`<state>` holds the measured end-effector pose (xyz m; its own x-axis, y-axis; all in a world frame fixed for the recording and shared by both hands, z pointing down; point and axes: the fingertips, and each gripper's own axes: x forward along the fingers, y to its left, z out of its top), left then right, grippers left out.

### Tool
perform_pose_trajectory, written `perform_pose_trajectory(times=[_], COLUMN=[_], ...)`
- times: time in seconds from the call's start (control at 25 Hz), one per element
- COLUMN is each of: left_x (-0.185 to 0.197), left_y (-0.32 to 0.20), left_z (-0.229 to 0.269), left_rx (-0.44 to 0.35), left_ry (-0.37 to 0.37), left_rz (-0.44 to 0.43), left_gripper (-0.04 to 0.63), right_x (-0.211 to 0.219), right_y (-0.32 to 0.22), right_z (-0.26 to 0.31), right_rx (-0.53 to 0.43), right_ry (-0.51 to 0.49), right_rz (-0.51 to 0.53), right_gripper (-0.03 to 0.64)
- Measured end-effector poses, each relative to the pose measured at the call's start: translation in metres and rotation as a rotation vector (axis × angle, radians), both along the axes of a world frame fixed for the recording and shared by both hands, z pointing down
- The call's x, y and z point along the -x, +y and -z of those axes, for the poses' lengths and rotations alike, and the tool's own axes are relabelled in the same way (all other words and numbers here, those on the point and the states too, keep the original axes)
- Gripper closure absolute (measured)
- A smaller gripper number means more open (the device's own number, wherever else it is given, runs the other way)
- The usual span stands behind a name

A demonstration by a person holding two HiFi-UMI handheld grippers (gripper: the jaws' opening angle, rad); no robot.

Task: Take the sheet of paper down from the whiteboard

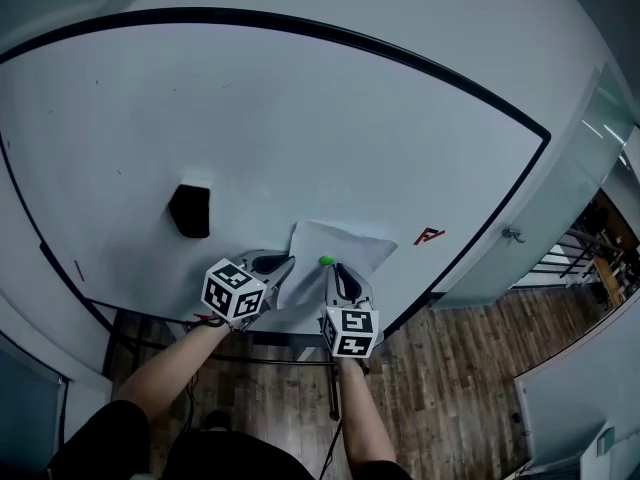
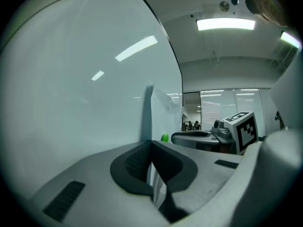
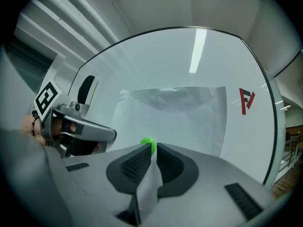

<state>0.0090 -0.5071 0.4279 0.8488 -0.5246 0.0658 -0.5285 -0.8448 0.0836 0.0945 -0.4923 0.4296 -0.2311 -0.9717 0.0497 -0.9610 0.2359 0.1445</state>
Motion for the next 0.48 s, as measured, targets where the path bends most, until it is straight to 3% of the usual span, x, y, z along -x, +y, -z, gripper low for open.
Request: perform_pose_trajectory(times=[0.12, 0.2, 0.48], left_x=[0.0, 0.0, -0.001], left_y=[0.001, 0.001, 0.005], left_z=[0.0, 0.0, -0.002], left_rx=[0.002, 0.005, 0.011], left_ry=[0.0, 0.002, 0.013], left_rz=[-0.006, -0.009, -0.033], left_gripper=[0.575, 0.575, 0.575], right_x=[0.009, 0.013, 0.016], right_y=[-0.002, -0.004, -0.009], right_z=[0.003, 0.001, -0.001], right_rx=[-0.005, 0.002, -0.012], right_ry=[0.003, 0.019, 0.098], right_rz=[0.011, 0.004, -0.086], right_gripper=[0.564, 0.491, 0.48])
